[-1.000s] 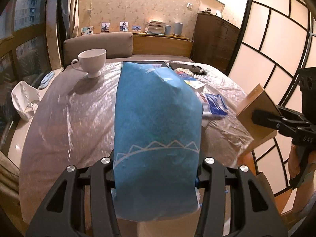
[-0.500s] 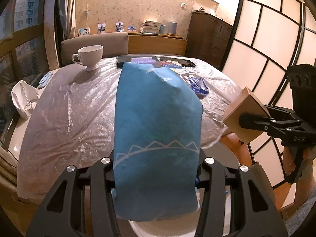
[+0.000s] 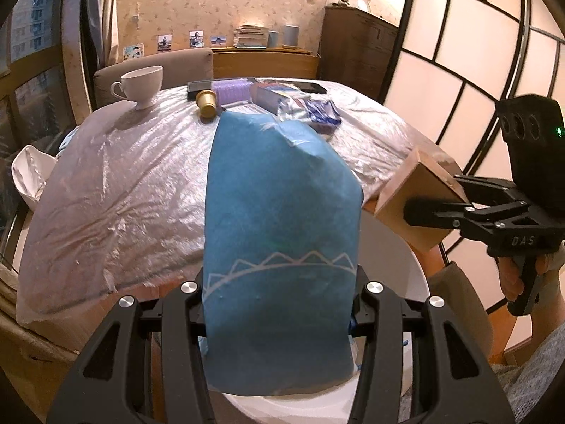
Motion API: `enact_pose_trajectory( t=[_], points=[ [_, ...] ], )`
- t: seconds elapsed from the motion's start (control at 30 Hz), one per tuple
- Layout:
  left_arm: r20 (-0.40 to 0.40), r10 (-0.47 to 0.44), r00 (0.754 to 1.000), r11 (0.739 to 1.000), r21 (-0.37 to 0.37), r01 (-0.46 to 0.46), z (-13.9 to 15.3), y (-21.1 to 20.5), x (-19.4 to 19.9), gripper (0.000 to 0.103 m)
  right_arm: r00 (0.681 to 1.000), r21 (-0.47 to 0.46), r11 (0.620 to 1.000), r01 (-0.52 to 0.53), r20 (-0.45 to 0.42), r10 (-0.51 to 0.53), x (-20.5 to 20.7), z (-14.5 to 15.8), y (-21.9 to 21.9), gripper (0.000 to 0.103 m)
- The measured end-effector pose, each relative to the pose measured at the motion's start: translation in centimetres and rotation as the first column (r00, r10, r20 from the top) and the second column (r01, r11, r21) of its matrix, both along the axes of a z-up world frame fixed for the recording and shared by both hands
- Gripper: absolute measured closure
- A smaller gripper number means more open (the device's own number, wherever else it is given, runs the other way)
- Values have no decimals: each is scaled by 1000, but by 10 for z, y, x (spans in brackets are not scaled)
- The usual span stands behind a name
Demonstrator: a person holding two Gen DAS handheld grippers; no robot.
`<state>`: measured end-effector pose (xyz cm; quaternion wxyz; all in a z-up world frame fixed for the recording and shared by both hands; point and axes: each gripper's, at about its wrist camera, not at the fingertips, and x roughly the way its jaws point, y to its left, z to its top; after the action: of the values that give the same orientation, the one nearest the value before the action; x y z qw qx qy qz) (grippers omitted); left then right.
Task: Collect trash
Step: 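Carry the blue bag and cardboard box with both tools over the white bin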
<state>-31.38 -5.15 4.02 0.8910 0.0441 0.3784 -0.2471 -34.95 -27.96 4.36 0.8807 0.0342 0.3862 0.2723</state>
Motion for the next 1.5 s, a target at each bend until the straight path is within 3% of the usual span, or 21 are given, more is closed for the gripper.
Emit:
enact_pose_trajectory(
  t=[0.37,0.93,1.5],
  points=[
    [-45,-45,998,998,49,48,-16,-16,-16,54,1000,-64,998,-23,-23,21,-7,-16,9,53],
    [-132,-96,987,990,90,109,-40,-34,-26,54,996,-86,996,-38,-88,30,-10,-43,12,53],
    [-223,-60,973,992,97,84,-71,-31,-10,54,990,-136,991,-22,-141,3,-2,-67,14,53]
  ],
)
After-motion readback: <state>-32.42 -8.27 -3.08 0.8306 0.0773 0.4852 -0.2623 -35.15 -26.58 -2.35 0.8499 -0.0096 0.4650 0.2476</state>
